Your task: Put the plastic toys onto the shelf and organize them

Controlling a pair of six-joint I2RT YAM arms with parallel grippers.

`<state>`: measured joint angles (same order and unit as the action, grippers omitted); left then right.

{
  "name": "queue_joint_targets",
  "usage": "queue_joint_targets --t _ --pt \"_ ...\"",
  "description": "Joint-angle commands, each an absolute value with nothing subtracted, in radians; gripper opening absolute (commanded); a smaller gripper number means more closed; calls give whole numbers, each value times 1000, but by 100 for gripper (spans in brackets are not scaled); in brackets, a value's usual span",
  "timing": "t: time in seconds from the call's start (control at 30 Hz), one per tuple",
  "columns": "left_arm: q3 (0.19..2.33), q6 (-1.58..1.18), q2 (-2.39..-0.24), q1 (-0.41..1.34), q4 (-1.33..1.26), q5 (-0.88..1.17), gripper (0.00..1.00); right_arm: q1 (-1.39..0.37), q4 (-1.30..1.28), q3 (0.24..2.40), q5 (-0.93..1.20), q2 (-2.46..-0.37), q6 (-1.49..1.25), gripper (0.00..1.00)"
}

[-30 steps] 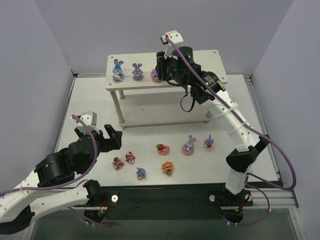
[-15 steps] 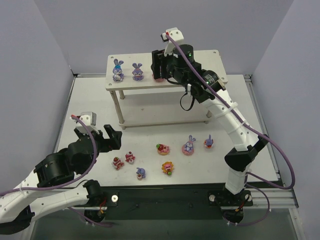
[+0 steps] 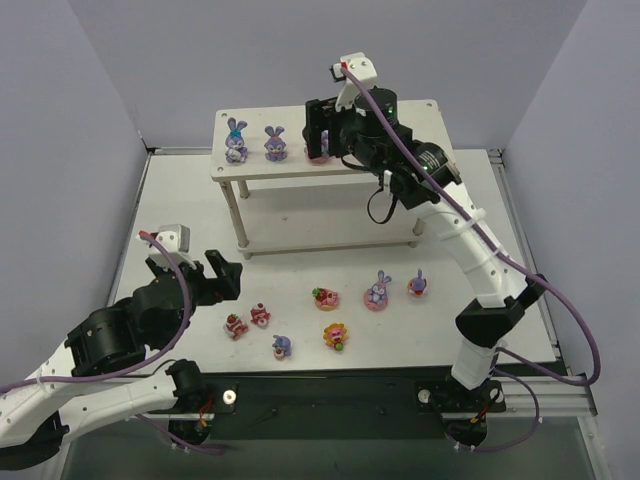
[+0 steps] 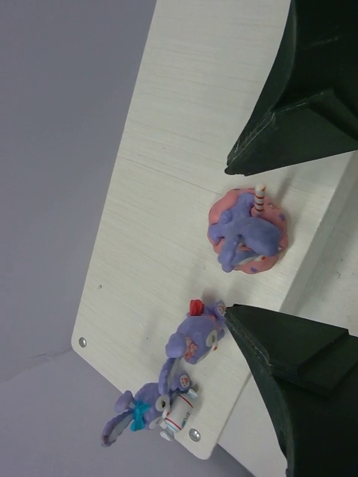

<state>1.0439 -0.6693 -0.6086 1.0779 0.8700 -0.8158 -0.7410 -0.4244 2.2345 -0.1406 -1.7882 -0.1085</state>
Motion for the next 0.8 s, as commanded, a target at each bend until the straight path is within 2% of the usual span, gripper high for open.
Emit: queue_joint_targets --t 0.0,0.37,0.6,0.77 --pt "1071 -673 -603 1072 891 -839 93 -756 -382 2174 -103 -1608 -138 72" --pt "1052 -672 -549 1072 899 -859 93 -896 -417 1861 -52 -1318 -121 72" --pt "1046 -664 -529 1072 911 -874 93 -1015 -426 1608 -9 -1243 -238 73" --pt "1052 -652 -503 1071 919 -888 93 -1246 -344 1387 -200 -1244 -239 71"
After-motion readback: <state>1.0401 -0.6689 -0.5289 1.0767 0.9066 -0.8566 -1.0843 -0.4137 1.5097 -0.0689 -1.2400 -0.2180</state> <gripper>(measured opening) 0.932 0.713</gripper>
